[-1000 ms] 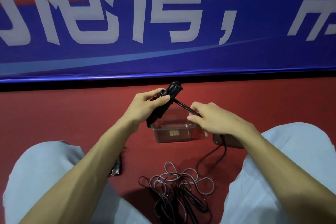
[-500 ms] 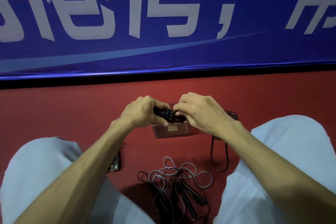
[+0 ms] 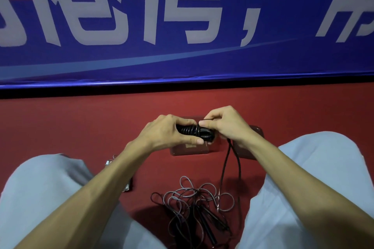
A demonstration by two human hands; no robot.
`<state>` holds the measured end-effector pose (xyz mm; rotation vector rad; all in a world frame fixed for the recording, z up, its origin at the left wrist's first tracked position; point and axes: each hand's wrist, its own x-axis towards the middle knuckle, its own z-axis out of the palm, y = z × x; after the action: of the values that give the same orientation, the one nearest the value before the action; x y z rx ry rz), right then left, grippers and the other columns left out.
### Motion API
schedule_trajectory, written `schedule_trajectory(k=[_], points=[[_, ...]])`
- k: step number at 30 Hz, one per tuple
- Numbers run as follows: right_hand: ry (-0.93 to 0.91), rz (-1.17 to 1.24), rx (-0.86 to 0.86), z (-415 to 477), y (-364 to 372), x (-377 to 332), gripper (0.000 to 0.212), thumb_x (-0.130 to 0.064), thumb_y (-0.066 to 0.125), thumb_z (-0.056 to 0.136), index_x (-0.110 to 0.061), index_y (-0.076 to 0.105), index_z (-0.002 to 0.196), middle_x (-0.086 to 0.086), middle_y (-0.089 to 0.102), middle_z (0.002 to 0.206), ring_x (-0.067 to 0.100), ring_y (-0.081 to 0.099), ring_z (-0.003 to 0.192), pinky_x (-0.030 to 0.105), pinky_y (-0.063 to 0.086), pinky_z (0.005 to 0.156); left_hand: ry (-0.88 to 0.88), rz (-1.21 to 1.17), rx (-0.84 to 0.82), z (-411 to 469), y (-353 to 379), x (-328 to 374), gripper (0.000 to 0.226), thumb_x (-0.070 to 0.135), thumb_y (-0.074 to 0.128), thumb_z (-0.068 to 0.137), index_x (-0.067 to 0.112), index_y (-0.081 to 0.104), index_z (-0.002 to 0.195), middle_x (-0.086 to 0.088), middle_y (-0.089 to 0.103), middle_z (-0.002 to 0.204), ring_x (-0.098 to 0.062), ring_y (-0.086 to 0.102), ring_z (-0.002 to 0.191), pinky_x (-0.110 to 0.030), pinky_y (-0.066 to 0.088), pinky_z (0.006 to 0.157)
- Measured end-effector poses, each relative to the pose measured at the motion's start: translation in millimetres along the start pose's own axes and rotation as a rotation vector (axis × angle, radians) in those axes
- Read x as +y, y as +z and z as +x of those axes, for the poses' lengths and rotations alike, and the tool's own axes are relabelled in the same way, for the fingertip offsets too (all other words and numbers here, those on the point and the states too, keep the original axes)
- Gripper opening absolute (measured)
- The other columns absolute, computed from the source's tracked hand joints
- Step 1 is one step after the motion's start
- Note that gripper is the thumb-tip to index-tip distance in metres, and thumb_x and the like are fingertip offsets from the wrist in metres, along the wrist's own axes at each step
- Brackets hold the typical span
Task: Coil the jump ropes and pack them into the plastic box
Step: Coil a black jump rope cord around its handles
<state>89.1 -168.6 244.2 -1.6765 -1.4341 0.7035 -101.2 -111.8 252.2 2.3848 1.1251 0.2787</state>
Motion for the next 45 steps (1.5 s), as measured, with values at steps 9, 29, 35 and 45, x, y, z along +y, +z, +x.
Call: schedule_trajectory(k=[9,29,35,45], points=[[0.084,0.364,-0.133,5.8,-3.4,0.9,0.026,-0.025,0.058,0.096,-0.002,0.071,0.099,0.007,0.068,0.080,0.013,0.058,0.067,0.018,0.042,0.053,-0.048,-0.175,0.020,1.5,-6.6,5.5,0.046,0.060,0.069,0.067,0.047,0.069,0.112,0.030,0.067,0.089,0.000,0.061,0.084,-0.030,0.051,0.081],[0.112,-0.148,-0.512,-10.8,-4.2,-8.3,0.029,-0.032,0.037,0.105,-0.006,0.050,0.102,0.009,0.050,0.055,0.025,0.055,0.042,0.035,0.055,0.046,-0.127,-1.029,0.058,6.0,-14.7,-8.6,0.023,0.037,0.073,0.084,0.038,0.074,0.106,-0.003,0.073,0.094,-0.018,0.066,0.072,-0.025,0.051,0.055],[-0.161,-0.620,-0.312,-10.8,-10.0,-8.1,0.021,-0.036,0.044,0.101,-0.016,0.051,0.095,-0.001,0.054,0.067,0.024,0.062,0.062,0.038,0.047,0.064,-0.065,-0.606,0.290,15.3,-11.6,-28.5,0.032,0.057,0.070,0.078,0.048,0.069,0.109,0.009,0.072,0.089,-0.016,0.066,0.075,-0.036,0.055,0.072],[-0.896,-0.796,0.010,-13.2,1.1,-4.5,0.029,-0.032,0.045,0.096,-0.013,0.067,0.102,0.000,0.055,0.087,0.019,0.054,0.077,0.031,0.043,0.048,0.000,0.097,0.141,14.2,-7.6,-23.0,0.048,0.060,0.067,0.080,0.051,0.056,0.127,0.014,0.068,0.112,-0.015,0.062,0.106,-0.033,0.047,0.076]])
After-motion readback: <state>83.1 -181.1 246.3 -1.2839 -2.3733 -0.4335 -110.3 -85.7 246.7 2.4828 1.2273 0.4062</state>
